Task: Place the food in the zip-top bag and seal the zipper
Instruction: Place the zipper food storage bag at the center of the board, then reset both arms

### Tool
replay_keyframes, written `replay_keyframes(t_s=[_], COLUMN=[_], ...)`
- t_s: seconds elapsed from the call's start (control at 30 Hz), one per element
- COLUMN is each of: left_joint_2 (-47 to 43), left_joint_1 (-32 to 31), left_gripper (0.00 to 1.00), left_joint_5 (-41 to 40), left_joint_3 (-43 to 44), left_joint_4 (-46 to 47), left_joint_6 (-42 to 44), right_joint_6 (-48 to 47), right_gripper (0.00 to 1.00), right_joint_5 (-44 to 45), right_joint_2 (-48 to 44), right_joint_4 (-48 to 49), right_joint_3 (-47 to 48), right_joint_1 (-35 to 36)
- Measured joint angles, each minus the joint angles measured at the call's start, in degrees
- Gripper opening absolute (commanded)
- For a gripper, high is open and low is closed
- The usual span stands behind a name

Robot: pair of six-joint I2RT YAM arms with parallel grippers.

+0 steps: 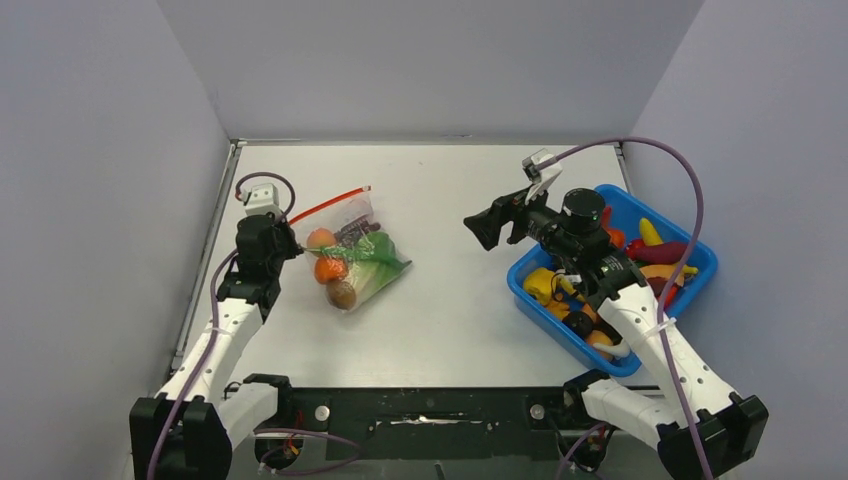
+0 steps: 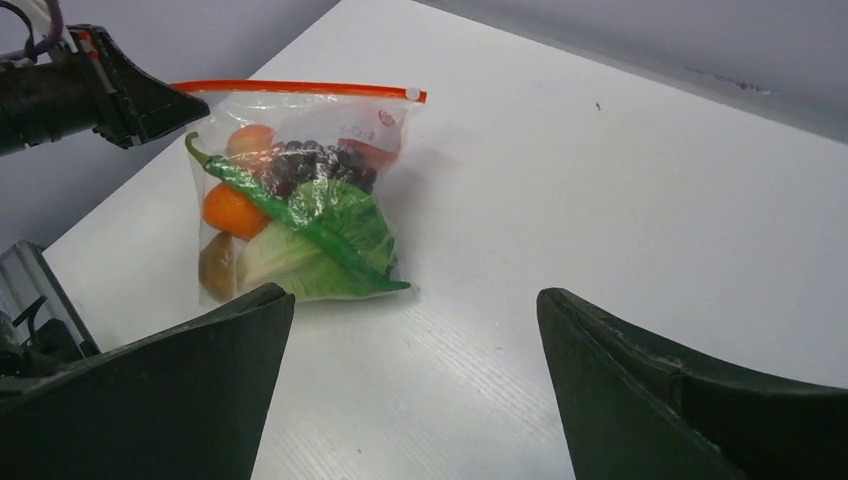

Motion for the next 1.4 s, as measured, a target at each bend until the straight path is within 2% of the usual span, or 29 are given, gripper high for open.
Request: replay_keyframes(t_s=[0.07, 0.2, 0.3, 0.4, 0.43, 0.47, 0.6, 0.8, 1.17, 1.4], left_joint_2=[0.0, -0.6, -2.1, -3.6, -4.0, -4.2, -4.2, -5.2, -11.5, -12.3], left_joint_1=[0.5, 0.6, 0.8, 0.8, 0.8, 0.8, 0.8, 0.8, 0.4, -3.8], left_gripper=[0.08, 0.38, 0.51, 0.58, 0.66, 0.69, 0.70, 0.72, 0.73, 0.73], left_joint_5=[-0.2, -1.6, -3.2, -4.3, -4.5, -4.6, -3.4, 3.0, 18.4, 26.4], left_joint_3=[0.0, 0.0, 0.0, 0.1, 0.4, 0.8, 4.3, 10.1, 10.4, 10.5], left_joint_4=[0.0, -0.1, -0.4, -2.1, -3.3, -4.2, -8.7, -12.1, -11.2, -7.7], left_joint_6=[-0.3, -0.6, -1.2, -2.4, -2.9, -3.2, -4.9, -6.6, -9.9, -11.0], right_joint_6=[1.6, 4.3, 6.3, 7.7, 8.0, 8.2, 9.2, 11.6, 14.3, 13.7], right_gripper=[0.98, 0.98, 0.98, 0.97, 0.98, 0.98, 0.98, 0.98, 0.98, 0.98], right_joint_5=[1.6, 4.7, 6.3, 8.0, 8.7, 9.4, 12.7, 17.4, 20.1, 21.8], right_joint_2=[0.3, 2.6, 4.0, 4.1, 4.1, 4.0, 3.7, 2.4, 1.8, -0.2], right_joint_4=[-1.3, -5.5, -7.4, -8.7, -9.0, -9.2, -9.5, -9.7, -11.4, -12.9], right_joint_3=[0.0, 1.1, 1.5, 1.5, 1.5, 1.5, 1.5, 1.5, 1.6, 2.1], right_joint_1=[0.0, 0.0, 0.0, 0.0, 0.0, 0.0, 0.0, 0.0, 0.0, 0.0])
